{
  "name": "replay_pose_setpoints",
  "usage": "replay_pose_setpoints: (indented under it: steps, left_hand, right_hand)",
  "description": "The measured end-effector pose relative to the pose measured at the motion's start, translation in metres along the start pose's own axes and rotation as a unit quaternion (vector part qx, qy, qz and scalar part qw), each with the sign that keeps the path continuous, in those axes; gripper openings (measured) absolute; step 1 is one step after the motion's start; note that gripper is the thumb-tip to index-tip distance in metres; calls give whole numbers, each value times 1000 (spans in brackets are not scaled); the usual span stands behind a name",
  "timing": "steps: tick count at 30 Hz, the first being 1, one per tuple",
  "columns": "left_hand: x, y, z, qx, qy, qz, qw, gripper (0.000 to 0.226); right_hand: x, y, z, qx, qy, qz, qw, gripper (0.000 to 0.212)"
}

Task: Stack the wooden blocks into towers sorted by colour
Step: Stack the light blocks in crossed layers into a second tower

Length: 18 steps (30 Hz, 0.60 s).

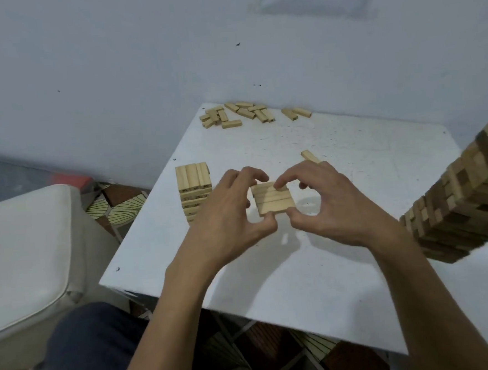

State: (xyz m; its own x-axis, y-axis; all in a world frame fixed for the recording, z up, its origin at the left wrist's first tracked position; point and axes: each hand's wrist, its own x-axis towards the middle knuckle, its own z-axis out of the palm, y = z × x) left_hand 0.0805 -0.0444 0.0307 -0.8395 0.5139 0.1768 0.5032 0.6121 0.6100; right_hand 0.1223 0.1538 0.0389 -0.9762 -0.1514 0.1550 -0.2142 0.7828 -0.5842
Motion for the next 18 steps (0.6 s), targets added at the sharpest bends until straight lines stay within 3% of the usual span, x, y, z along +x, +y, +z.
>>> replay_pose_setpoints:
  steps: [9, 18]
  left_hand:
    - [1, -48, -62, -8, 112, -41, 993, 49]
    - [6, -81, -71, -18, 122, -86, 989, 49]
  right_hand:
    - [75, -46, 26, 9, -5, -65, 998, 35]
    - [111, -53, 52, 28, -29, -60, 997, 37]
